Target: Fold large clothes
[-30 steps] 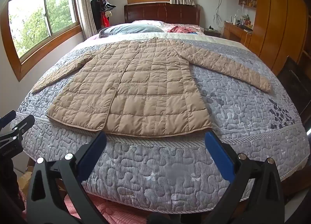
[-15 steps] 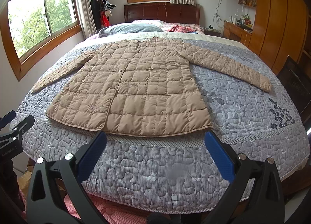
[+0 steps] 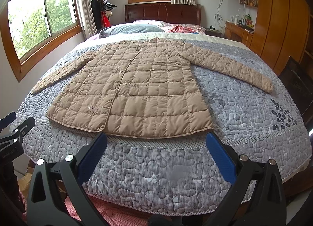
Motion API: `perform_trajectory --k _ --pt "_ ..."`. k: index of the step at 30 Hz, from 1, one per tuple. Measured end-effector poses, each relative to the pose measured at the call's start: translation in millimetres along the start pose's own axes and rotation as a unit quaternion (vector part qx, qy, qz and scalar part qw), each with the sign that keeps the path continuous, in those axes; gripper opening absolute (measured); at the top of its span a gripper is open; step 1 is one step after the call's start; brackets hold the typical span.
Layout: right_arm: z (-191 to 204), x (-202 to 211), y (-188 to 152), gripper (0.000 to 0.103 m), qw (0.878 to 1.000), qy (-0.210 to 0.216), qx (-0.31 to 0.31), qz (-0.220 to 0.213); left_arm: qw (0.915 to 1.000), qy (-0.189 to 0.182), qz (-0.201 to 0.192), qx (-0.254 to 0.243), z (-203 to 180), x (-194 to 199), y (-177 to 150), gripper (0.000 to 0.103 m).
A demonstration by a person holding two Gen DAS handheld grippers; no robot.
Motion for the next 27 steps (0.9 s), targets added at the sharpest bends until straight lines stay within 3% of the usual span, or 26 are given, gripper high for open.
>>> perform_trajectory --k 27 --pt "1.7 -1.7 0.8 0.100 1.000 -0.001 0.001 0.001 1.0000 0.001 0.000 -0.001 1.1 -1.5 -0.3 0.099"
Point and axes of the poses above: each gripper's, at about its wrist camera, not at the fingertips, and x roughly against the way its jaws point, z to its left, y to its top, the point moved 4 cm from there along -x, roughly the way its jaws point, and after that the axes turned 12 degrees about -x, right-handed, at the moved point
